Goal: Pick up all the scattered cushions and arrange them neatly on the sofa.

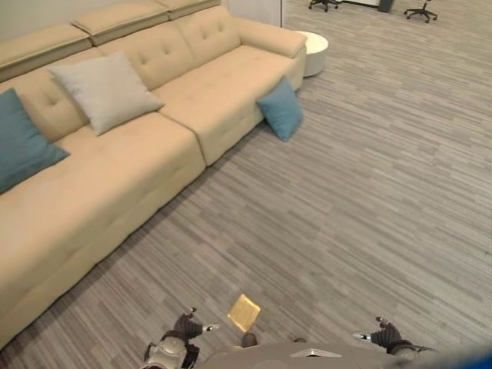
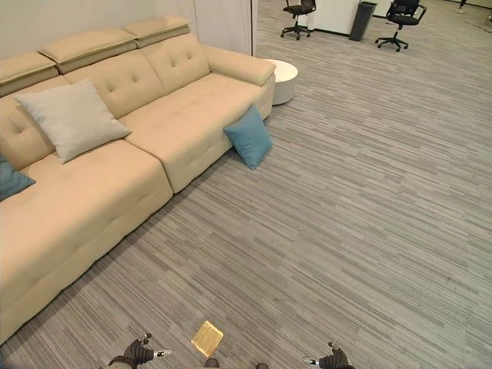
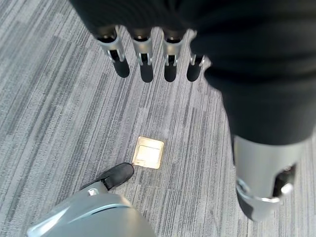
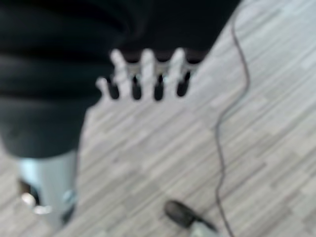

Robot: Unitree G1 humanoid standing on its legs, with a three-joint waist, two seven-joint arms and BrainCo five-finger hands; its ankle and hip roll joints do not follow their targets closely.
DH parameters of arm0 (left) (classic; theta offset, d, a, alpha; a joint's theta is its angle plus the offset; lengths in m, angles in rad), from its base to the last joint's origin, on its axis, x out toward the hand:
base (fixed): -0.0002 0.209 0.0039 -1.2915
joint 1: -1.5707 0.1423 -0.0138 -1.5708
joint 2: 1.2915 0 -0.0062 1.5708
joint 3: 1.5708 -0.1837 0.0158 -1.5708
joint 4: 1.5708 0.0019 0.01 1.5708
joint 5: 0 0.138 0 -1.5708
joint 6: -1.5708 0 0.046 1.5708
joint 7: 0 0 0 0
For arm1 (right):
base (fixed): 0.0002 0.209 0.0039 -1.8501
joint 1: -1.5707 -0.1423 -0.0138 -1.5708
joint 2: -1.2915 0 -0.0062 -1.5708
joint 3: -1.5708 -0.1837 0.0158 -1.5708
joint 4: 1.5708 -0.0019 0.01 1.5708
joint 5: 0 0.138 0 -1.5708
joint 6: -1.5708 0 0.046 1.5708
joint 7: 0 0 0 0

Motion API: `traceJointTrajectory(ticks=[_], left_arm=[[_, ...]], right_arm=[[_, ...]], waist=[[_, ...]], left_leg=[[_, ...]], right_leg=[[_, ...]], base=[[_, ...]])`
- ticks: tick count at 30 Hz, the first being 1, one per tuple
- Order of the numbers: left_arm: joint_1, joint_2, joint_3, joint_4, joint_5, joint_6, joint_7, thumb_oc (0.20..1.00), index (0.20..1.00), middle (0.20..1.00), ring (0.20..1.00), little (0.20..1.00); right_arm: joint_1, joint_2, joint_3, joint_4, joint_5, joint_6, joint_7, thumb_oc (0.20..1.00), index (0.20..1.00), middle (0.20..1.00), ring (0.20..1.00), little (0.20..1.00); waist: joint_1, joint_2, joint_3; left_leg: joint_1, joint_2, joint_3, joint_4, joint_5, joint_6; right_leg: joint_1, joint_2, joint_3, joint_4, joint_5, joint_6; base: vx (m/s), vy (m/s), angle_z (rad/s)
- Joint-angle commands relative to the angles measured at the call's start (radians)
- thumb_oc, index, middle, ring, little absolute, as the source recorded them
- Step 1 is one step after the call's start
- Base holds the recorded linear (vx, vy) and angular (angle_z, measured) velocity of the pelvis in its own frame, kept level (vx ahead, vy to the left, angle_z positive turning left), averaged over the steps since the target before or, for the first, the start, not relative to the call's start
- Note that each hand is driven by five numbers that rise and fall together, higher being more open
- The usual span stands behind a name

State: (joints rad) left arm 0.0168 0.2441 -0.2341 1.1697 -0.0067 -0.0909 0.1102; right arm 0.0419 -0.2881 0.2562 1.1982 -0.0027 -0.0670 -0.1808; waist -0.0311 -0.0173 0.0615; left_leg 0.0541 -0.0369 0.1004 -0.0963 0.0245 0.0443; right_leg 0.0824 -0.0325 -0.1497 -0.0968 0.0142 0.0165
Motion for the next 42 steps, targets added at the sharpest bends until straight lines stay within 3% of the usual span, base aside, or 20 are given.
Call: traceJointTrajectory(ticks=[1,12,16,19,23,25,26,27,28,29,30,34,36,38,40,42], left_arm=[[-0.076,-0.03,-0.015,0.044,0.036,-0.01,-0.008,1.0,1.0,1.0,1.0,1.0],[-0.072,-0.018,-0.001,0.06,0.045,-0.001,0.007,1.0,1.0,1.0,1.0,1.0],[-0.076,-0.008,0.006,0.054,0.028,-0.001,0.011,1.0,1.0,1.0,1.0,1.0],[-0.077,-0.001,0.015,0.052,0.008,-0.002,0.004,1.0,1.0,1.0,1.0,1.0],[-0.086,-0.01,0.012,0.064,0.006,0.001,-0.005,1.0,1.0,1.0,1.0,1.0],[-0.101,-0.016,-0.005,0.06,0.007,0.001,-0.004,1.0,1.0,1.0,1.0,1.0],[-0.101,-0.016,-0.005,0.06,0.007,0.001,-0.004,1.0,1.0,1.0,1.0,1.0],[-0.117,-0.02,-0.023,0.048,0.002,-0.001,-0.002,1.0,1.0,1.0,1.0,1.0],[-0.118,-0.02,-0.023,0.048,0.002,-0.001,-0.002,1.0,1.0,1.0,1.0,1.0],[-0.127,-0.026,-0.032,0.039,-0.007,-0.005,0.006,1.0,1.0,1.0,1.0,1.0],[-0.129,-0.027,-0.037,0.036,-0.012,-0.006,0.008,1.0,1.0,1.0,1.0,1.0],[-0.121,-0.029,-0.035,0.049,-0.006,-0.002,0.011,1.0,1.0,1.0,1.0,1.0],[-0.12,-0.023,-0.03,0.056,0.0,-0.001,0.017,1.0,1.0,1.0,1.0,1.0],[-0.118,-0.019,-0.025,0.055,-0.006,-0.002,0.02,1.0,1.0,1.0,1.0,1.0],[-0.097,-0.014,-0.004,0.063,-0.015,-0.001,0.018,1.0,1.0,1.0,1.0,1.0],[-0.088,-0.007,0.009,0.075,-0.01,0.004,0.02,1.0,1.0,1.0,1.0,1.0]], right_arm=[[-0.059,-0.024,-0.002,0.041,0.004,-0.005,-0.007,1.0,1.0,1.0,1.0,1.0],[-0.073,-0.017,-0.001,0.036,0.003,0.008,-0.001,1.0,1.0,1.0,1.0,1.0],[-0.087,-0.014,0.007,0.036,0.002,0.012,-0.003,1.0,1.0,1.0,1.0,1.0],[-0.097,-0.015,0.014,0.022,-0.006,0.014,-0.001,1.0,1.0,1.0,1.0,1.0],[-0.093,-0.021,0.012,0.031,0.006,0.007,0.003,1.0,1.0,1.0,1.0,1.0],[-0.093,-0.025,0.017,0.027,0.014,0.0,0.003,1.0,1.0,1.0,1.0,1.0],[-0.093,-0.025,0.017,0.027,0.014,0.0,0.003,1.0,1.0,1.0,1.0,1.0],[-0.098,-0.032,0.017,0.024,0.021,-0.002,-0.001,1.0,1.0,1.0,1.0,1.0],[-0.098,-0.032,0.017,0.025,0.021,-0.002,-0.001,1.0,1.0,1.0,1.0,1.0],[-0.108,-0.041,0.015,0.019,0.032,-0.005,-0.007,1.0,1.0,1.0,1.0,1.0],[-0.109,-0.046,0.016,0.014,0.034,-0.006,-0.01,1.0,1.0,1.0,1.0,1.0],[-0.11,-0.055,0.015,0.004,0.038,-0.009,-0.016,1.0,1.0,1.0,1.0,1.0],[-0.121,-0.056,0.021,-0.003,0.046,-0.005,-0.025,1.0,1.0,1.0,1.0,1.0],[-0.123,-0.054,0.024,-0.005,0.047,-0.003,-0.026,1.0,1.0,1.0,1.0,1.0],[-0.119,-0.047,0.034,-0.007,0.037,0.0,-0.02,1.0,1.0,1.0,1.0,1.0],[-0.119,-0.036,0.032,-0.006,0.032,0.0,-0.019,1.0,1.0,1.0,1.0,1.0]], waist=[[0.002,0.012,0.038],[0.004,0.003,0.057],[0.012,-0.001,0.065],[0.02,-0.005,0.071],[0.014,-0.012,0.068],[0.012,-0.026,0.094],[0.011,-0.025,0.094],[0.015,-0.039,0.124],[0.014,-0.039,0.123],[0.024,-0.046,0.143],[0.026,-0.047,0.146],[0.036,-0.052,0.133],[0.061,-0.047,0.13],[0.074,-0.048,0.128],[0.087,-0.048,0.112],[0.09,-0.063,0.09]], left_leg=[[0.05,0.038,0.0,0.009,-0.078,-0.062],[0.05,0.032,0.019,0.009,-0.087,-0.05],[0.036,0.041,0.038,0.009,-0.081,-0.052],[0.029,0.052,0.059,0.009,-0.075,-0.06],[0.051,0.061,0.046,0.009,-0.067,-0.075],[0.006,0.083,0.032,0.13,-0.087,-0.092],[0.003,0.084,0.031,0.134,-0.089,-0.092],[-0.066,0.092,0.028,0.259,-0.087,-0.111],[-0.071,0.092,0.026,0.265,-0.089,-0.111],[-0.145,0.094,0.005,0.366,-0.047,-0.119],[-0.178,0.085,-0.008,0.373,-0.046,-0.114],[-0.223,0.061,0.001,0.297,-0.055,-0.094],[-0.297,0.052,0.027,0.236,0.004,-0.094],[-0.314,0.052,0.025,0.229,0.018,-0.096],[-0.288,0.047,0.025,0.192,0.014,-0.086],[-0.266,0.027,0.02,0.187,0.001,-0.064]], right_leg=[[0.022,-0.046,0.008,0.01,-0.049,0.109],[0.007,-0.047,0.029,0.01,-0.028,0.113],[-0.022,-0.041,0.011,0.026,-0.021,0.114],[-0.044,-0.034,-0.04,0.043,-0.023,0.115],[-0.007,-0.012,-0.021,0.012,-0.049,0.088],[-0.002,-0.003,-0.021,0.014,-0.067,0.065],[-0.002,-0.003,-0.022,0.014,-0.067,0.065],[0.008,-0.005,-0.031,0.014,-0.075,0.048],[0.007,-0.005,-0.033,0.014,-0.075,0.048],[0.016,-0.007,-0.042,0.013,-0.08,0.036],[0.017,-0.008,-0.045,0.011,-0.084,0.034],[0.025,-0.008,-0.046,0.01,-0.103,0.045],[0.043,0.009,-0.027,0.01,-0.131,0.048],[0.05,0.013,-0.016,0.01,-0.142,0.05],[0.072,0.021,0.006,0.01,-0.16,0.049],[0.094,-0.002,0.013,0.027,-0.16,0.057]], base=[[0.0,0.007,-0.04],[0.01,0.015,-0.1],[-0.03,-0.025,-0.24],[-0.02,-0.067,-0.39],[0.08,-0.13,-0.16],[0.03,-0.184,0.22],[-0.04,-0.169,0.22],[-0.03,-0.097,0.13],[-0.01,-0.163,0.24],[0.03,-0.078,0.23],[0.03,-0.077,0.34],[0.15,0.004,0.12],[0.2,0.052,0.17],[0.16,0.05,0.05],[0.27,0.116,-0.14],[0.34,0.16,-0.43]])
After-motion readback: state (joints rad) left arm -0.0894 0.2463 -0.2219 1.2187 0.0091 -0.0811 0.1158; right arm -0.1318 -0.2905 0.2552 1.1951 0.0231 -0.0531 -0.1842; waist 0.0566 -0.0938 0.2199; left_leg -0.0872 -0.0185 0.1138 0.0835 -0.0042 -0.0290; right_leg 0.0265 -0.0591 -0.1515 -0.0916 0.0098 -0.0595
